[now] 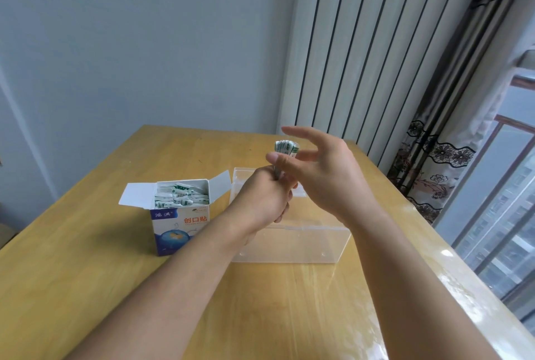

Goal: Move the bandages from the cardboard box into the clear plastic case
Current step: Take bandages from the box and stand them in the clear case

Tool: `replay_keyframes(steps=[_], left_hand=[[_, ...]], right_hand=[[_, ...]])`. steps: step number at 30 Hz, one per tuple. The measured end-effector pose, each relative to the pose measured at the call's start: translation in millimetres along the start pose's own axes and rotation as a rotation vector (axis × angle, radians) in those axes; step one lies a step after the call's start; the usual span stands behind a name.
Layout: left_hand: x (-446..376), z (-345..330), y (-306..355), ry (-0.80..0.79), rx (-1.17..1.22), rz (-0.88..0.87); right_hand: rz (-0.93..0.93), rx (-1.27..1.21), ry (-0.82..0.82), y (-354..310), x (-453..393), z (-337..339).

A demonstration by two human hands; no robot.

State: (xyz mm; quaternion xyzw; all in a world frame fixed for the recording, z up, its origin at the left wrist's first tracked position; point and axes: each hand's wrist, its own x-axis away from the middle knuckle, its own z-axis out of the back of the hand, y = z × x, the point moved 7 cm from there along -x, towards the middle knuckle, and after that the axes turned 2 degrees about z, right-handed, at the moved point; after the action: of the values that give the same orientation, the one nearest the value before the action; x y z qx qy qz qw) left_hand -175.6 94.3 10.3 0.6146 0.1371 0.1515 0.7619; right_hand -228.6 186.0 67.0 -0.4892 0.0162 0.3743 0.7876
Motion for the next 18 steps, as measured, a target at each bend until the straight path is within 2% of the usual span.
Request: replay_keyframes(steps=[4,8,14,18], left_hand=[[1.6,1.7,4.4,0.030,-0.055,-0.056],[2.0,-1.1,3.8,-0.090,-0.007,-0.039],[11.5,-8.3,3.9,-0.423,0.296,0.091],[14.4,-7.6,3.4,-0.466,0.474,0.175]], right_hand=[[-0.002,0.005,0.053,0.0,-0.1,-3.2],[-0.021,0.002,0.080,5.9,-2.7,2.8],[-0.100,-0.154,-0.098,15.2,-4.4,17.0],[-0.108,-0.224,-0.173,18.3,-5.5,19.7]])
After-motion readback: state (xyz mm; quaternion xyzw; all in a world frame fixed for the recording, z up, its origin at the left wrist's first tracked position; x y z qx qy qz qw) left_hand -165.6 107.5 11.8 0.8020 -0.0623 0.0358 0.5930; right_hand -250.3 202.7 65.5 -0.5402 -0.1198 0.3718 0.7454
